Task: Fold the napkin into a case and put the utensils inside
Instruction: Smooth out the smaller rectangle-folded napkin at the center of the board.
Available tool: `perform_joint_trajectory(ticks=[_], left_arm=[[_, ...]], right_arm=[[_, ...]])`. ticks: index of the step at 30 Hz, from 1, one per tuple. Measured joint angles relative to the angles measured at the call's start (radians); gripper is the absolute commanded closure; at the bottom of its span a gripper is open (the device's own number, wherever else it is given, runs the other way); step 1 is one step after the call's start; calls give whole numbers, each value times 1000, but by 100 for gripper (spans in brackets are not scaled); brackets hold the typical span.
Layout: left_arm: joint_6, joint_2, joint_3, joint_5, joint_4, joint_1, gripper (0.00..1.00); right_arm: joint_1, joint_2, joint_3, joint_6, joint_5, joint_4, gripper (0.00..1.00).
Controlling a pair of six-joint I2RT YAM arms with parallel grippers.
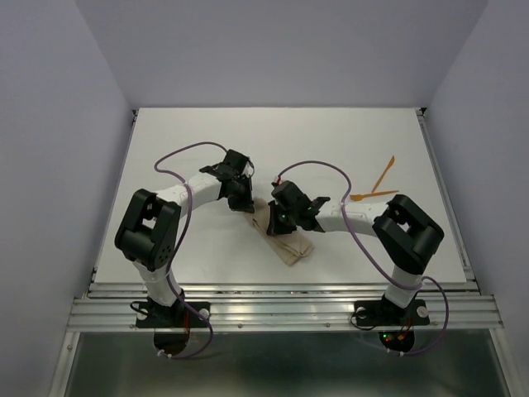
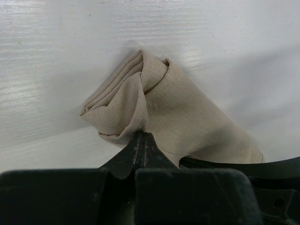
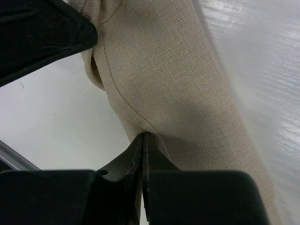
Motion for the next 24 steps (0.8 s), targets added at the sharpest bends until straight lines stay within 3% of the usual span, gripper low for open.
perform_joint_trajectory(ticks=[2, 6, 7, 10, 13, 20, 24], left_arm=[[0, 0, 0, 0, 1, -1, 100], [12, 5, 26, -7, -25, -4, 85], [15, 11, 42, -9, -34, -5, 74], [41, 48, 122, -15, -59, -5, 54], [63, 63, 165, -20, -67, -6, 49], [85, 59, 179, -51, -128, -6, 49], [85, 32, 179, -68, -167, -6, 57]], right_arm=[[0, 0, 0, -3, 0, 0, 97], [0, -12, 0, -8, 10, -6, 93], [0, -27, 0, -11, 22, -12, 88], [0, -95, 0, -25, 77, -40, 84], [0, -169, 0, -41, 127, -68, 82], [0, -238, -34, -76, 205, -134, 81], [0, -237, -74, -90, 223, -195, 82]])
